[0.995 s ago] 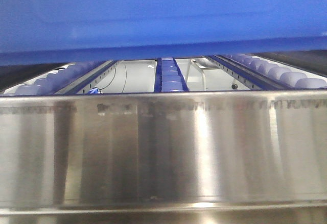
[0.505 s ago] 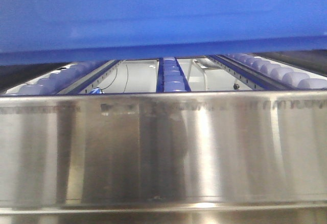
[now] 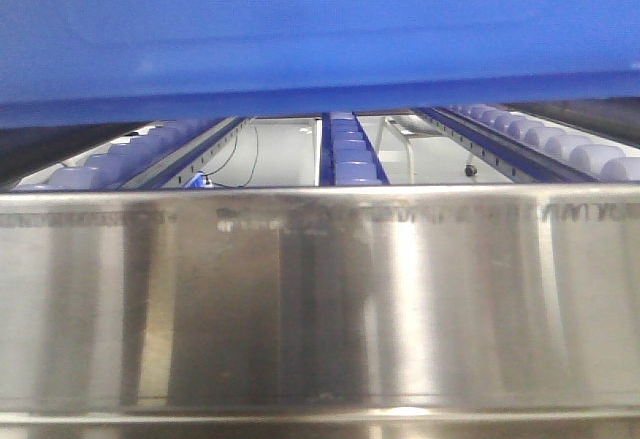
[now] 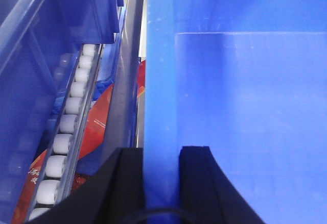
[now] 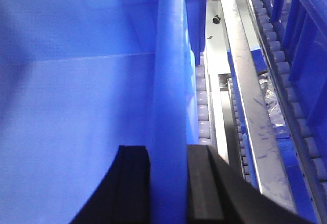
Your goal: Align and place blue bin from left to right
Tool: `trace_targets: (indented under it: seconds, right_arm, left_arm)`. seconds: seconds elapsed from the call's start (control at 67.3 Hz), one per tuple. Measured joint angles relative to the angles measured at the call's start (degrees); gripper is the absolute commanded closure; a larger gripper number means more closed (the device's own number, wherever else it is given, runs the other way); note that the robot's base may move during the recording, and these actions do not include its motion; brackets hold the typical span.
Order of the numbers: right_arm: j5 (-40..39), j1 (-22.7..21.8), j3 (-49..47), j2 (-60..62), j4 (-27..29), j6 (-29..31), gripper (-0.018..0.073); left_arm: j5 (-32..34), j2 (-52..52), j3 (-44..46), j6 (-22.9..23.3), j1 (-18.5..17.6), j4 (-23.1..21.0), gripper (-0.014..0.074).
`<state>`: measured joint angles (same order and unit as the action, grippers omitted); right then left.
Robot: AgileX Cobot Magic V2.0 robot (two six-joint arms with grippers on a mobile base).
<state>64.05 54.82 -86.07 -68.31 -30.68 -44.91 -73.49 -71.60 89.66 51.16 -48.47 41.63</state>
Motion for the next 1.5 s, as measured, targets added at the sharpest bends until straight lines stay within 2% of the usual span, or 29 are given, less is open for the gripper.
trace_targets:
  seconds: [1.5]
  right_arm:
    - [1.3, 0.0, 0.0, -0.1, 0.0, 0.4, 0.0634]
  left_arm:
    - [0.0, 0.0, 0.0, 0.0, 0.0, -0.6, 0.0707]
